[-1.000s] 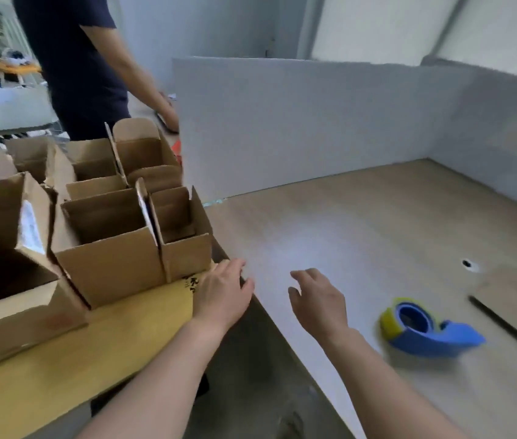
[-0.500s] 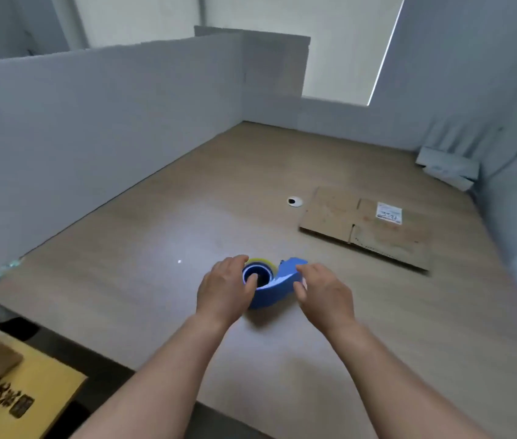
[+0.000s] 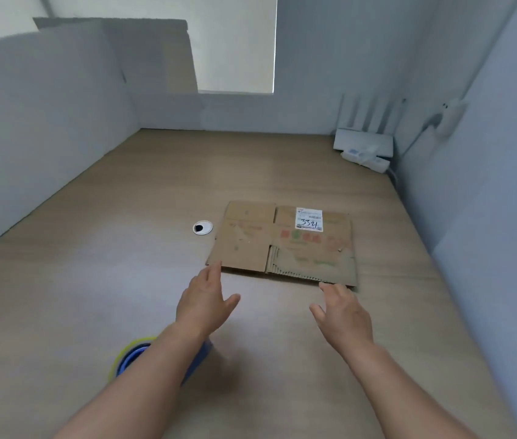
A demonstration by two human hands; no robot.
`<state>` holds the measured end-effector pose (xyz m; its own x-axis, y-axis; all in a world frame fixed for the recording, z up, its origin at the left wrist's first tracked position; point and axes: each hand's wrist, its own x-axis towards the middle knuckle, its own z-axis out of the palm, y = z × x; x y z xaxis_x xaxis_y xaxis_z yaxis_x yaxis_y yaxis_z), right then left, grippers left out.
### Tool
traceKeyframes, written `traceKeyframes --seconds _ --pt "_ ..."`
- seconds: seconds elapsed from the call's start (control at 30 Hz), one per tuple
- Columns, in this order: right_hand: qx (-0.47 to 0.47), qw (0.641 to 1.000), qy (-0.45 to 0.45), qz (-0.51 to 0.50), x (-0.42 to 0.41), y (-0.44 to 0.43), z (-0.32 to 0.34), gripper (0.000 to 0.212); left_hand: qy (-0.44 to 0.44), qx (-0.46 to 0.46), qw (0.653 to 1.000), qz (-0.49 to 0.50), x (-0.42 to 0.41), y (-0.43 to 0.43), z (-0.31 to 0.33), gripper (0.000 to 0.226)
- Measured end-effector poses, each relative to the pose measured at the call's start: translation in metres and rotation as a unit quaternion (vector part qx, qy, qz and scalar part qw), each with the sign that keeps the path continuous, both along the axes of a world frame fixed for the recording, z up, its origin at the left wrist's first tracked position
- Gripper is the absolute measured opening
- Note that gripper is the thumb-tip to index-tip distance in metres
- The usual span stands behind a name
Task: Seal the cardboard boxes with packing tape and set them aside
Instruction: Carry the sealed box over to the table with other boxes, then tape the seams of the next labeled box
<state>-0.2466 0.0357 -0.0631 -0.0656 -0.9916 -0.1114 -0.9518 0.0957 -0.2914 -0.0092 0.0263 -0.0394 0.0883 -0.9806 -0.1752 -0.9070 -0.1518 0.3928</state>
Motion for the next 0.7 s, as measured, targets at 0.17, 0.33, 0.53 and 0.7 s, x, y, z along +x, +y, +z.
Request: traceKeyframes --seconds 0.17,0.33,0.53,0.7 --pt "0.044 0.997 0.006 -0.059 -0.04 -0.051 -0.023 0.077 -0.026 0.04 0.999 0.012 -0.009 -0.053 -0.027 0.087" --pt "0.079 0.992 0.012 -0.101 -0.052 -0.089 -0.046 0.101 -0.061 0.084 0.994 0.029 0.0 -0.099 -0.055 0.106" --pt "0.029 0.992 0.031 -0.12 -0.047 -0.09 -0.063 0.092 -0.052 0.05 0.997 0.041 0.003 -0.117 -0.078 0.102" --pt "-0.018 0.977 -0.137 -0.161 -0.052 -0.084 -0.05 0.073 0.011 0.02 0.996 0.084 0.011 -0.118 -0.061 0.095"
